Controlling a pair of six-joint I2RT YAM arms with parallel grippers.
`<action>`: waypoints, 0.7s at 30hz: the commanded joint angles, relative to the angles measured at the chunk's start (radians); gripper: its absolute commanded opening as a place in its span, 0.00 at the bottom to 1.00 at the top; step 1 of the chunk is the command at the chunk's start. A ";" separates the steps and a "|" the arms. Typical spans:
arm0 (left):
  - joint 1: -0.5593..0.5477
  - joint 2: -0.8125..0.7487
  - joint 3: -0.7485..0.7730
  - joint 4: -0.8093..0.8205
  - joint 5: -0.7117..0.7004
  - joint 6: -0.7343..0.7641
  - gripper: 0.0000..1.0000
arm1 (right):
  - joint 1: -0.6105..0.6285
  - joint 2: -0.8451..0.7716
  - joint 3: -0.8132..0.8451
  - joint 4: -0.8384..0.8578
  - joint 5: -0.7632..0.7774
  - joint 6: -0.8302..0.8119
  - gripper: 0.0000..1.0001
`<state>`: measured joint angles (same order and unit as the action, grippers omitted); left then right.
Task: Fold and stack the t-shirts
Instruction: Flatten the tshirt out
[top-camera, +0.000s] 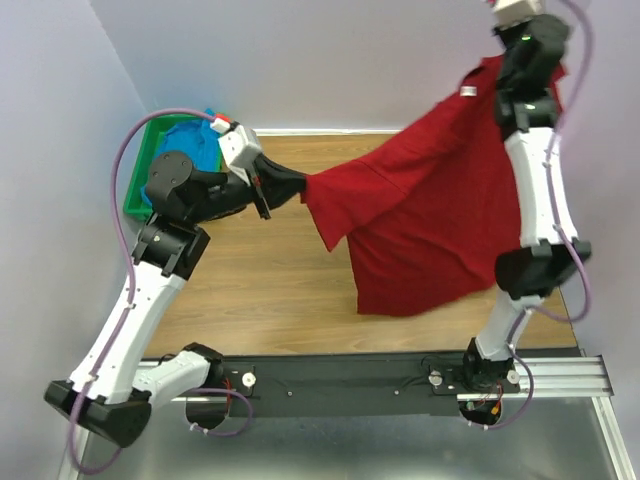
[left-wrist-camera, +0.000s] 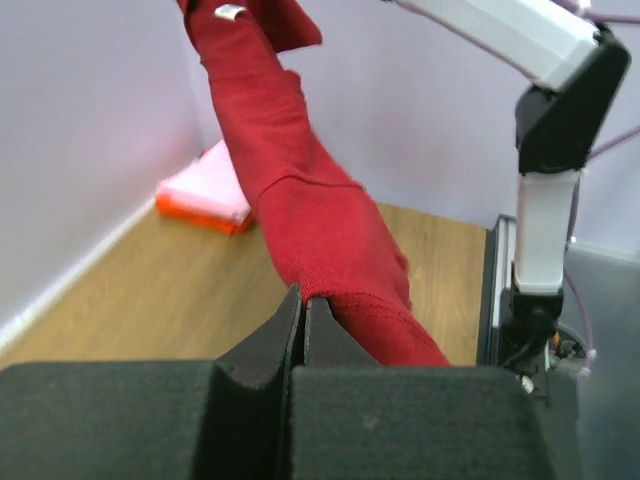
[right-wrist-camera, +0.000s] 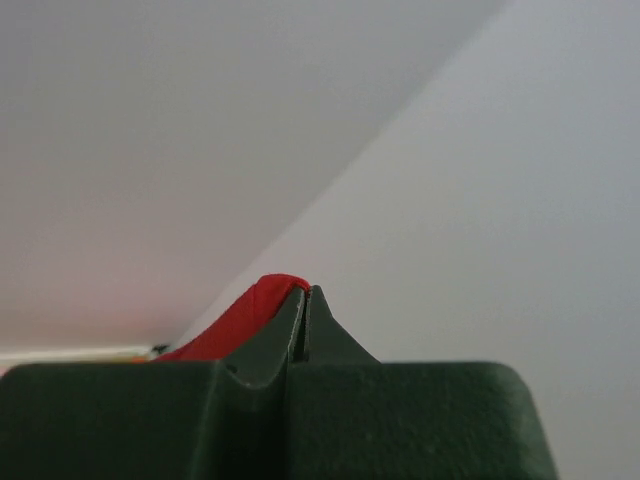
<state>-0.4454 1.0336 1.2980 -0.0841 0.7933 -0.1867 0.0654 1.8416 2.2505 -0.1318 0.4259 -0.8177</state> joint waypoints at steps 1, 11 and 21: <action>0.219 0.023 -0.152 0.078 0.017 -0.259 0.00 | 0.077 0.197 0.038 0.011 -0.059 -0.029 0.01; 0.538 0.138 -0.494 -0.003 -0.104 -0.321 0.35 | 0.387 0.771 0.327 0.112 0.095 -0.227 0.63; 0.640 0.108 -0.487 -0.144 -0.223 -0.102 0.79 | 0.389 0.205 -0.417 0.039 0.094 -0.032 1.00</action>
<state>0.1993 1.1797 0.7666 -0.1844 0.6552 -0.4114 0.4915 2.3440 1.9438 -0.1032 0.4763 -0.9340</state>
